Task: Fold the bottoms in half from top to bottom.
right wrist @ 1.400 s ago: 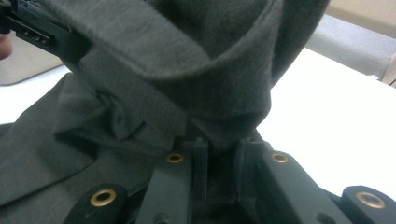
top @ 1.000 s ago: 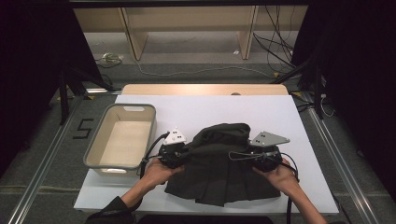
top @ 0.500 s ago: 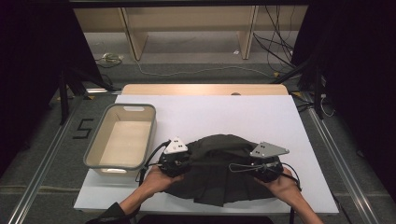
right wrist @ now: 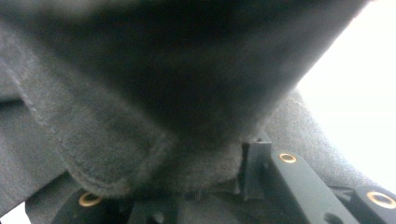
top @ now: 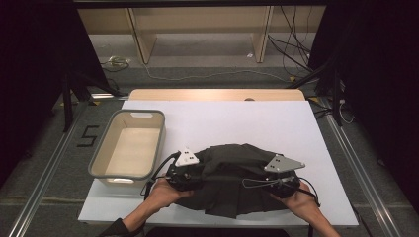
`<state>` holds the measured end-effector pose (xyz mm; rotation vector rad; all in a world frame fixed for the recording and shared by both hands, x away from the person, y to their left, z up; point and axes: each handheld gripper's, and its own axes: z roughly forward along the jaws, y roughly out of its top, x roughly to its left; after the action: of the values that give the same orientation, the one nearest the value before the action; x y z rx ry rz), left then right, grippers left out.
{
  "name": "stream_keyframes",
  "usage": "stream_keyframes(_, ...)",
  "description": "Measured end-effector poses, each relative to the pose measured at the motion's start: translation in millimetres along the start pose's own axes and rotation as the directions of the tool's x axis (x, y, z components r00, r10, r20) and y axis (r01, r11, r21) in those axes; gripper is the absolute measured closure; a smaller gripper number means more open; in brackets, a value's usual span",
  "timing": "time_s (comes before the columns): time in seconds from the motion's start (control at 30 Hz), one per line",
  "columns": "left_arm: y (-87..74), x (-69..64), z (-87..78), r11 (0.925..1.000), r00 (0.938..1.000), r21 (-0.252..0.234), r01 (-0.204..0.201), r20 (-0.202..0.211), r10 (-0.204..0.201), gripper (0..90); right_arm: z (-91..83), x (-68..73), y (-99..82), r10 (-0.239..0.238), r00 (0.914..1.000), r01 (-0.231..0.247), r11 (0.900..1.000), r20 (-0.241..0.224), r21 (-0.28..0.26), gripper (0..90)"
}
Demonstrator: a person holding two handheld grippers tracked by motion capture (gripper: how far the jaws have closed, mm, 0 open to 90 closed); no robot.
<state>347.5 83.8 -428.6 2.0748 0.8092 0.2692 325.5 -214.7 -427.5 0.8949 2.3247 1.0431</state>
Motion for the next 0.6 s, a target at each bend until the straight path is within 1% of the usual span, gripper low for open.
stream_keyframes(0.03,-0.8,4.5,-3.4,0.9999,0.9998,-0.003,0.017,-0.009,-0.017,54.8,0.0,0.2,-0.2,0.0,1.0,0.0,1.0,0.001,0.0,76.1)
stream_keyframes(0.07,-0.8,4.5,-3.4,0.9999,0.9998,-0.003,0.017,-0.009,-0.017,54.0,0.0,0.2,-0.2,0.0,1.0,0.0,1.0,0.001,0.0,76.1)
stream_keyframes(0.1,-0.2,9.5,-7.7,0.9995,0.9993,-0.006,0.032,-0.02,-0.032,53.6,0.3,0.6,0.1,0.003,1.0,-0.003,1.0,-0.004,0.0,76.9)
stream_keyframes(0.17,1.4,14.1,-12.2,0.9991,0.9988,-0.012,0.04,-0.026,-0.041,52.7,0.6,0.9,-0.1,0.0,1.0,0.0,1.0,-0.007,0.002,77.4)
stream_keyframes(0.23,3.2,18.1,-17.5,0.9987,0.998,-0.019,0.048,-0.04,-0.048,52.2,0.5,0.9,0.0,0.003,1.0,-0.003,1.0,-0.006,0.003,77.5)
stream_keyframes(0.3,5.5,23.3,-22.7,0.9971,0.9964,-0.032,0.07,-0.047,-0.071,52.3,0.3,0.4,-0.1,0.005,1.0,-0.005,1.0,-0.006,0.002,77.5)
stream_keyframes(0.33,5.5,23.3,-22.7,0.9971,0.9964,-0.032,0.07,-0.047,-0.071,53.0,0.1,0.0,-0.4,0.001,1.0,-0.001,1.0,-0.007,0.003,77.5)
stream_keyframes(0.37,9.3,29.6,-26.9,0.9945,0.9938,-0.036,0.099,-0.048,-0.1,54.3,0.0,0.1,-0.7,0.002,1.0,-0.002,1.0,-0.006,0.003,77.5)
stream_keyframes(0.4,9.3,29.6,-26.9,0.9945,0.9938,-0.036,0.099,-0.048,-0.1,55.1,0.0,0.1,-0.8,0.003,1.0,-0.003,1.0,-0.008,0.005,77.5)
stream_keyframes(0.43,15.1,34.8,-28.6,0.9881,0.9879,-0.046,0.147,-0.042,-0.149,55.3,0.1,-0.1,-1.0,0.001,1.0,-0.001,1.0,-0.009,0.006,77.4)
stream_keyframes(0.47,18.7,36.4,-28.7,0.9861,0.9866,-0.052,0.158,-0.034,-0.16,56.5,0.1,0.0,-0.9,0.0,1.0,0.0,1.0,-0.008,0.005,77.4)
stream_keyframes(0.53,27.6,37.6,-26.3,0.9828,0.9852,-0.073,0.169,-0.013,-0.171,61.9,-0.2,0.0,-0.8,0.0,1.0,0.0,1.0,-0.007,0.004,77.1)
stream_keyframes(0.6,37.5,36.3,-19.7,0.9833,0.9865,-0.08,0.163,0.0,-0.164,68.6,-0.5,0.3,-0.6,0.002,1.0,-0.002,1.0,-0.006,0.007,76.8)
